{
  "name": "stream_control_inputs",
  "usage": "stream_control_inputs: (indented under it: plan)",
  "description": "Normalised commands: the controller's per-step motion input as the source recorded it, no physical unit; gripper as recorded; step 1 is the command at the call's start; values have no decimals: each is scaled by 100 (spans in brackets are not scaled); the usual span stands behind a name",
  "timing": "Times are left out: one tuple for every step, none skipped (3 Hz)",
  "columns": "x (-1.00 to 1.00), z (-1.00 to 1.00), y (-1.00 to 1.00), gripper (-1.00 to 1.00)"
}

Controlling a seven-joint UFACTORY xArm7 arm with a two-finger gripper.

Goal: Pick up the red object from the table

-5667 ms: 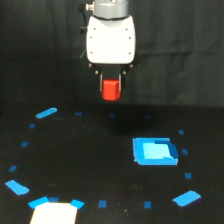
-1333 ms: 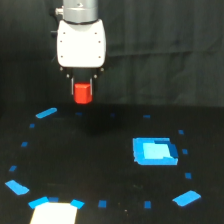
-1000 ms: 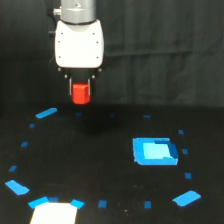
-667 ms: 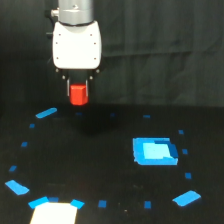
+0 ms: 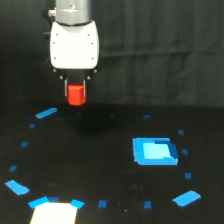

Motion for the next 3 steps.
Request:
stream_control_inputs:
  plan:
    - [6, -10, -28, -100]
    - [-7, -5, 5, -100]
    - [-7, 2, 7, -100]
